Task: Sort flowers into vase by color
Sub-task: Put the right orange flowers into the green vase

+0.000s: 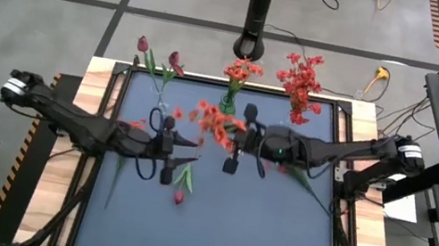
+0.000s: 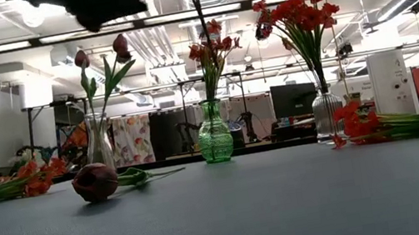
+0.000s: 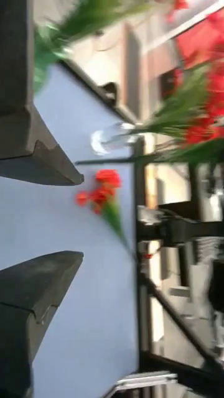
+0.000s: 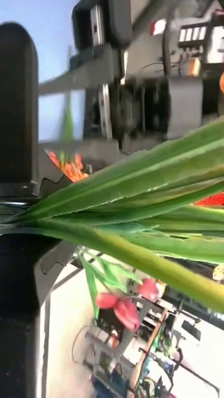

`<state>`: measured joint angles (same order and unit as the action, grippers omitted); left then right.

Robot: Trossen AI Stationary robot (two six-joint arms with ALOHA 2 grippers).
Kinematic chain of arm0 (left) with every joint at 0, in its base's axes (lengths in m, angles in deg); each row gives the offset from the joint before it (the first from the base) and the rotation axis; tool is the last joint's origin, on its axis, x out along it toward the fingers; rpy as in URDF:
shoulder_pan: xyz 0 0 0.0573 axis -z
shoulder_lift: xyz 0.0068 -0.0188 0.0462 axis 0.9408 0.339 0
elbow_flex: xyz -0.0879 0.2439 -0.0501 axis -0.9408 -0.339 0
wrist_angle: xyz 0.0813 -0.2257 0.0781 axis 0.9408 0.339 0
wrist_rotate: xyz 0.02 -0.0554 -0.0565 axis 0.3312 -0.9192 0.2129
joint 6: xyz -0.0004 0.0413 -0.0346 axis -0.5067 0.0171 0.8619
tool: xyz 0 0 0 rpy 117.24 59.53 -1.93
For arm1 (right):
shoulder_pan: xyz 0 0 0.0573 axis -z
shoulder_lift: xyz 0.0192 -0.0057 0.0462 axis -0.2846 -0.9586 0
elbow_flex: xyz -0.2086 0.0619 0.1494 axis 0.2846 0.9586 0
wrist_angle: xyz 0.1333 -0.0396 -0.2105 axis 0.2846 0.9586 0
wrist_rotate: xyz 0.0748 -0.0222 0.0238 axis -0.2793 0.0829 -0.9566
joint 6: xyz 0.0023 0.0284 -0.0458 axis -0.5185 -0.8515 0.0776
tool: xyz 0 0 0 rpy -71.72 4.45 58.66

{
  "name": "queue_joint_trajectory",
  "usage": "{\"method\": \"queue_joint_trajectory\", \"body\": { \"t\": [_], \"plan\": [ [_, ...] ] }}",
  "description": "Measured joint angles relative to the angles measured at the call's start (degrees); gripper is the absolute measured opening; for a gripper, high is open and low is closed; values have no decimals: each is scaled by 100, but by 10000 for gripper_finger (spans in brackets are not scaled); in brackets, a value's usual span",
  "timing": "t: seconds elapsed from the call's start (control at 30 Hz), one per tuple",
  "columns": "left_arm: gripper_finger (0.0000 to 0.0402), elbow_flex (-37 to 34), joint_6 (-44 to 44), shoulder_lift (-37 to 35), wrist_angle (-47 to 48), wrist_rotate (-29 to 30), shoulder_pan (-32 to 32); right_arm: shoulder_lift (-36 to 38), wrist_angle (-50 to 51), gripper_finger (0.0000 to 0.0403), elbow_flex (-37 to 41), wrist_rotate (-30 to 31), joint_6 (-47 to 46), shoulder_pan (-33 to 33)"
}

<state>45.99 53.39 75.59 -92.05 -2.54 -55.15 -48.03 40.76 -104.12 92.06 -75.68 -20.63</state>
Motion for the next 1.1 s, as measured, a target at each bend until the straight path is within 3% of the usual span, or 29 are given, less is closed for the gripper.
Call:
{"method": "queue_joint_trajectory", "body": {
  "t": [0.2,0.53,1.1],
  "plan": [
    [166,-2,703,-772,1567,157,175,-64,-580,43,17,-897,-190,891],
    [166,-45,826,-929,2051,676,346,-368,-1675,43,24,-1041,-345,2039],
    [166,-46,824,-935,2162,693,346,-1106,-2275,43,26,-775,-186,2365]
  ]
}}
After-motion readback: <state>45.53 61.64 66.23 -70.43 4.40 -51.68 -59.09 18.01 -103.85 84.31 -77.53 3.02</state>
